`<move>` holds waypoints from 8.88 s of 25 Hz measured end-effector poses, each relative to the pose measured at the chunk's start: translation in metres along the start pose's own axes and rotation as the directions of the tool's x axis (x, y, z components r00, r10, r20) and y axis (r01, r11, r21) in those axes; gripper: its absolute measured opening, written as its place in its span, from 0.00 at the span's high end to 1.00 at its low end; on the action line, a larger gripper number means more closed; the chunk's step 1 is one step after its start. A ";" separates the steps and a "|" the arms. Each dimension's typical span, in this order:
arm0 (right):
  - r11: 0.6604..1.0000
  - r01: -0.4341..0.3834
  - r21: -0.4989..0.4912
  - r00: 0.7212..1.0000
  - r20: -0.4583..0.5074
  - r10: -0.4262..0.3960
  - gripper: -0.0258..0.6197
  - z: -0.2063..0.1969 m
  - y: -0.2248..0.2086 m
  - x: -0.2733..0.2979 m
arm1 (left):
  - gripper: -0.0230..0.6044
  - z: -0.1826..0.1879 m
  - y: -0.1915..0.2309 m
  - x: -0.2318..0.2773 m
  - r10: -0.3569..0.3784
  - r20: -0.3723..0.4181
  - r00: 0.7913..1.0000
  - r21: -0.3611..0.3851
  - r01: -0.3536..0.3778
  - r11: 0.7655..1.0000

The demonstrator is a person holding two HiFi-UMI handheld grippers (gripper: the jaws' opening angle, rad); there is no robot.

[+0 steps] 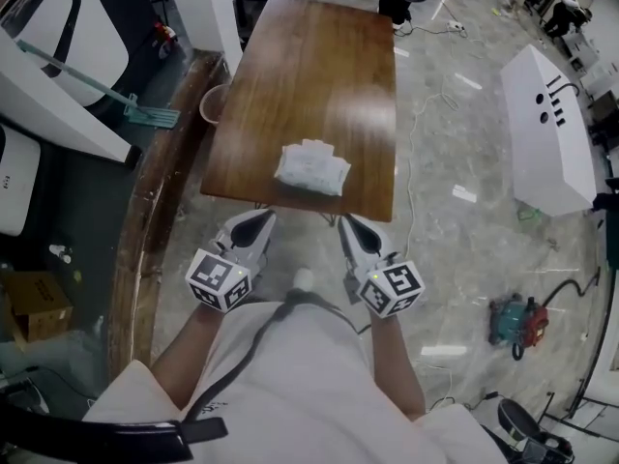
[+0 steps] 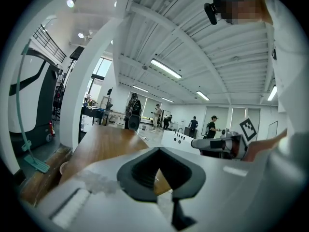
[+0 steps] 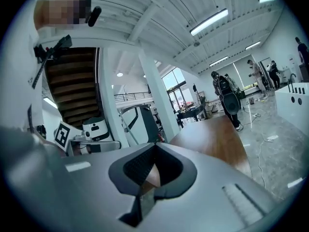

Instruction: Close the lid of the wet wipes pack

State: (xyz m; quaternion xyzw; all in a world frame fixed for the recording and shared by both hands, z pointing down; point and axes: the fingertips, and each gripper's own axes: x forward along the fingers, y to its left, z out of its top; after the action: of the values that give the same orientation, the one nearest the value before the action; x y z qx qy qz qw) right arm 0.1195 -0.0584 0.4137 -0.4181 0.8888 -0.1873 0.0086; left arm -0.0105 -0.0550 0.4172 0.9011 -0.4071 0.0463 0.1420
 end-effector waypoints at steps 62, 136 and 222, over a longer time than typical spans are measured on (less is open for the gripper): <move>0.997 0.051 -0.050 0.960 -0.271 -0.063 0.77 -0.067 -0.156 0.174 | 0.96 -0.072 0.116 0.175 -0.178 -0.263 0.948 -0.056 0.169 0.984; 0.990 -0.075 -0.118 0.910 -0.415 0.020 0.71 -0.120 -0.127 0.184 | 0.96 -0.084 0.124 0.110 -0.101 -0.267 0.958 -0.041 0.094 0.995; 0.976 0.209 -0.067 0.972 0.120 -0.200 0.95 0.055 -0.027 0.070 | 0.96 0.081 0.082 0.073 -0.147 0.004 0.989 0.109 0.146 0.983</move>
State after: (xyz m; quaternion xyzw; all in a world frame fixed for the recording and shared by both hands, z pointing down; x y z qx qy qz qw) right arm 0.1030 -0.1441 0.3818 -0.5174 0.8458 -0.1279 0.0229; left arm -0.0261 -0.1828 0.3722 0.9352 -0.3375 0.0522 0.0934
